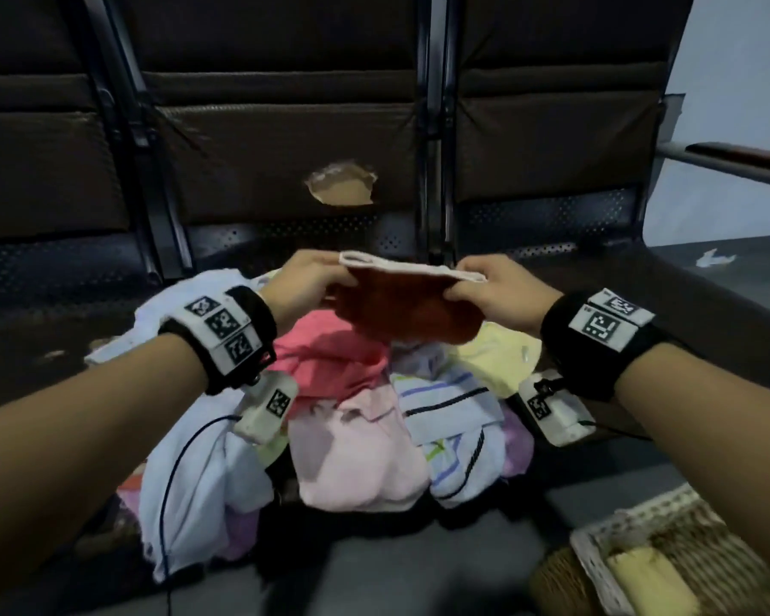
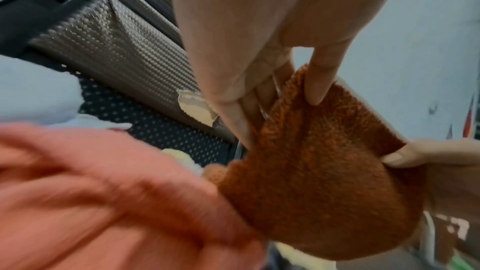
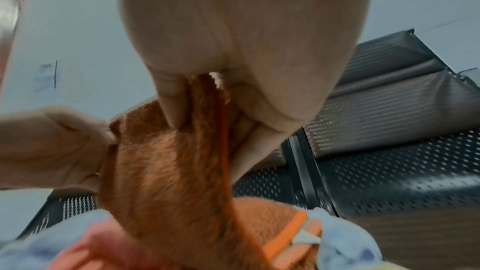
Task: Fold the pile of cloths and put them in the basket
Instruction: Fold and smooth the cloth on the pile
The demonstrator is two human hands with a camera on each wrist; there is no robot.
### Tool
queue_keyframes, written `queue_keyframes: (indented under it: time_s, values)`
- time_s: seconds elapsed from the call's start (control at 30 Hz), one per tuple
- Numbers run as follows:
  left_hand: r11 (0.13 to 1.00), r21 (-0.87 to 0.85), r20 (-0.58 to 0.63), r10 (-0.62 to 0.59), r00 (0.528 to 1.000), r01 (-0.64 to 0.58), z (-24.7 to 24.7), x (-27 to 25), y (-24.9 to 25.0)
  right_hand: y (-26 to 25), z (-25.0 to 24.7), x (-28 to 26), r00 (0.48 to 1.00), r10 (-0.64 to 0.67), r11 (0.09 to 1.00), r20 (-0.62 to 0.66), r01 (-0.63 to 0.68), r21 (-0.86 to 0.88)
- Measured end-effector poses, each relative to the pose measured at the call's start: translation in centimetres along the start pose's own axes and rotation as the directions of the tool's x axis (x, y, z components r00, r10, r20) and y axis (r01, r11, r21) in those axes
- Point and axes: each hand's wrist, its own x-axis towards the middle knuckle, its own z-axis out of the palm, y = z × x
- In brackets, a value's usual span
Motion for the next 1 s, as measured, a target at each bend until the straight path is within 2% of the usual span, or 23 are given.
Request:
queue_keyframes:
  time_s: [0.07,0.13,0.2,0.27,0.33,0.43,0.47,0.53,0.6,0.67,0.73,0.87,0.93,0.97,1.0]
  values:
    - [0.982,0.138,0.038,-0.135,0.990,0.129,0.2,-1.0,-3.1,2.1,1.6,-1.3,0.971,0.139,0.989,0.193,-0.147,0.029]
    - [0.943,0.241,0.113,-0.261,0.959,0.228,0.6,-1.5,-4.9,3.6,2.7,-2.2,0.902,0.237,0.961,0.361,-0.272,0.050]
    - [0.908,0.290,0.194,-0.364,0.911,0.301,1.1,-2.0,-5.7,4.8,3.5,-2.8,0.842,0.311,0.935,0.441,-0.353,0.016]
    - [0.881,0.339,0.212,-0.412,0.886,0.329,1.6,-1.6,-6.0,5.8,3.8,-2.8,0.819,0.348,0.919,0.456,-0.395,0.008]
    - [0.882,0.382,0.178,-0.364,0.914,0.277,2.0,-0.5,-6.2,6.7,4.0,-1.9,0.844,0.359,0.916,0.399,-0.401,0.025]
    - [0.911,0.399,0.058,-0.139,0.989,0.105,2.9,2.3,-6.4,8.0,4.2,0.6,0.928,0.326,0.925,0.180,-0.352,0.142]
    - [0.924,0.371,0.006,-0.100,0.995,0.091,3.2,3.3,-6.5,8.4,4.2,1.6,0.949,0.303,0.932,0.090,-0.314,0.178]
    - [0.934,0.326,-0.070,-0.132,0.989,0.148,3.7,5.0,-7.3,9.0,4.3,3.7,0.972,0.229,0.966,-0.051,-0.220,0.134]
    - [0.879,0.427,-0.094,-0.192,0.977,0.214,4.1,6.2,-8.8,9.5,4.6,5.3,0.979,0.176,0.984,-0.107,-0.175,0.026]
    - [0.776,0.598,-0.127,-0.157,0.979,0.202,4.3,7.0,-10.5,10.2,5.3,6.7,0.974,0.162,0.984,-0.158,-0.172,-0.052]
    - [0.706,0.688,-0.143,-0.092,0.985,0.166,4.2,7.9,-11.8,10.9,6.1,7.9,0.960,0.158,0.978,-0.233,-0.184,-0.097]
    - [0.665,0.735,-0.162,-0.016,0.987,0.131,3.7,9.2,-13.2,11.8,7.4,7.8,0.932,0.138,0.972,-0.335,-0.192,-0.134]
    - [0.650,0.751,-0.153,-0.005,0.988,0.120,3.6,9.4,-13.4,11.6,7.4,6.2,0.927,-0.030,0.958,-0.374,-0.080,-0.276]
    - [0.649,0.751,-0.156,-0.005,0.988,0.122,3.7,9.5,-13.4,11.3,7.4,5.2,0.920,-0.163,0.930,-0.357,0.023,-0.367]
    - [0.658,0.742,-0.168,-0.002,0.986,0.128,3.8,9.4,-13.4,11.0,7.4,4.1,0.919,-0.274,0.889,-0.284,0.130,-0.439]
